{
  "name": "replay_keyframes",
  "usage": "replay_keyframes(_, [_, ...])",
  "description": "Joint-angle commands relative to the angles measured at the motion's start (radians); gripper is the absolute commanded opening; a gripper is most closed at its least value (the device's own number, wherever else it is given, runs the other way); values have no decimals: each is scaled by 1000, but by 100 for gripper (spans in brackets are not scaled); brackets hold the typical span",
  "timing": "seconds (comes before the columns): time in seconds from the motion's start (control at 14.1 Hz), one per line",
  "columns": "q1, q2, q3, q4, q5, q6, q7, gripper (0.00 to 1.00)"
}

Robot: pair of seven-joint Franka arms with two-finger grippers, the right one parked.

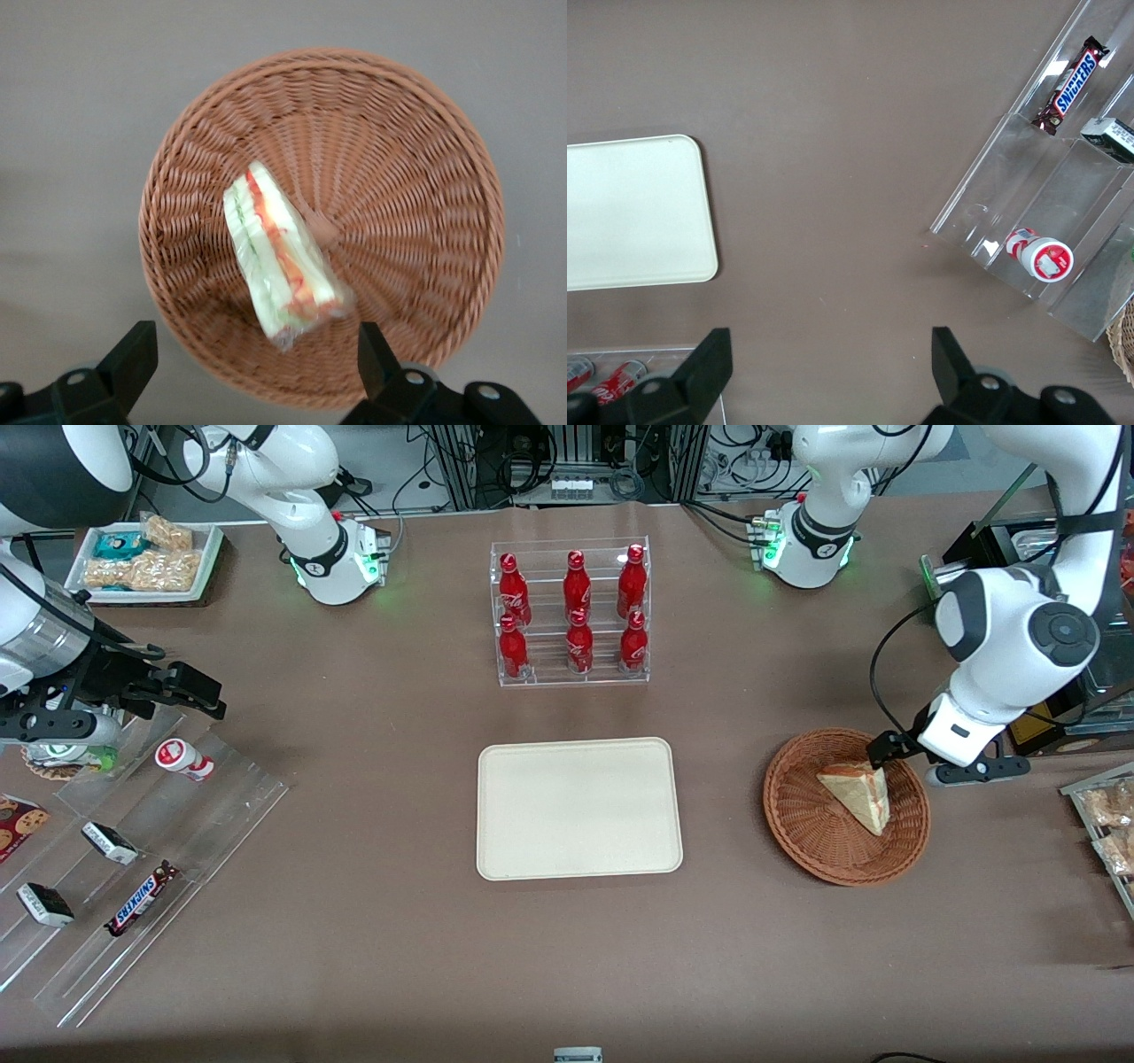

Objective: Place sandwich from basket to tray
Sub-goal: 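Lower the open left gripper onto the sandwich and close on it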

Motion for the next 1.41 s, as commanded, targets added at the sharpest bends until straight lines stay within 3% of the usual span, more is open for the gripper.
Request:
replay_keyframes(0.0, [3,34,-9,0,-1,46,-268,100])
replay_keyframes(0.28, [3,117,-11,8,-18,116,-492,100])
replay_keyframes(0.49, [2,166,-13,13,-32,125,-522,98])
replay_keyframes(0.57, [0,174,-13,13,-55,135,-522,86])
replay_keyframes(0.78, [0,174,-14,10,-82,122,-520,13])
replay_keyframes(0.99, [-5,159,-26,64,-84,40,-535,5])
replay_keyframes(1.2, [-11,169,-74,253,-82,-234,-539,5])
replay_keyframes(1.34, [-53,194,-104,324,-82,-270,-540,5])
